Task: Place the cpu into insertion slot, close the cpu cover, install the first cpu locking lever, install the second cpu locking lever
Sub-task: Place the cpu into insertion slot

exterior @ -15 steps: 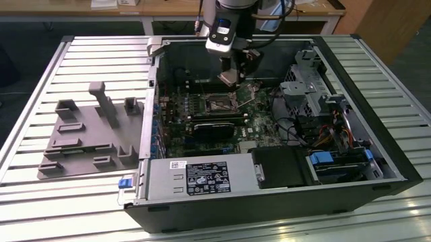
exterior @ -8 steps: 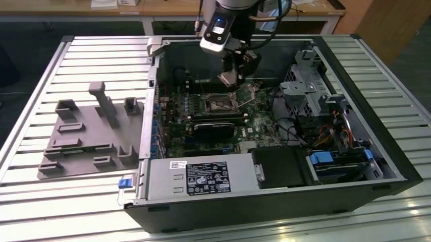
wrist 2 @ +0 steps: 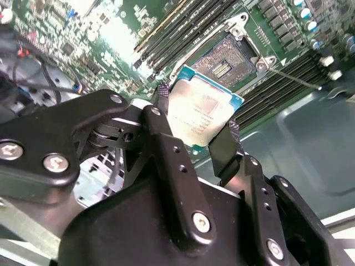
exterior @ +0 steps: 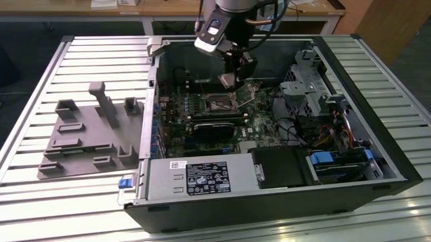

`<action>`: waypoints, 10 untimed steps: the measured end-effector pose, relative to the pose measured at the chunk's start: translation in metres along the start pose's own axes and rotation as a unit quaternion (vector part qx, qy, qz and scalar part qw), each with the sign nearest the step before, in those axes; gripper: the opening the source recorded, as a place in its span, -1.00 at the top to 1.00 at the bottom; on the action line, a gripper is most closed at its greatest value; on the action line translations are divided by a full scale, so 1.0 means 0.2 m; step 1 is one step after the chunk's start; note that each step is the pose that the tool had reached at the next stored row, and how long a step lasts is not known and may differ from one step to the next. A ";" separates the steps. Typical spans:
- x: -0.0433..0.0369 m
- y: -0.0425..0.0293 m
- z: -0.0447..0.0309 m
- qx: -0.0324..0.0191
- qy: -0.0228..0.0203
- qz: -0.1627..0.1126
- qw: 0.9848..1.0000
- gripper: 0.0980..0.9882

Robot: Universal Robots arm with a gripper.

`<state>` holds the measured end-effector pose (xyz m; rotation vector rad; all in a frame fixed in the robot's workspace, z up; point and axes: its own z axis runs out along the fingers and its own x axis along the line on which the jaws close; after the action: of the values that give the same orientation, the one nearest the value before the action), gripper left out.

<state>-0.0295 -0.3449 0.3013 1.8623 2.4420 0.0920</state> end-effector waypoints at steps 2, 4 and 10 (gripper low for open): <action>0.000 -0.001 0.009 0.000 -0.002 0.018 1.000 0.01; 0.000 -0.002 0.018 0.001 -0.003 0.037 0.999 0.01; 0.001 -0.005 0.052 0.002 -0.008 0.091 0.996 0.01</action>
<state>-0.0295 -0.3449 0.2908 2.0738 2.2586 0.0819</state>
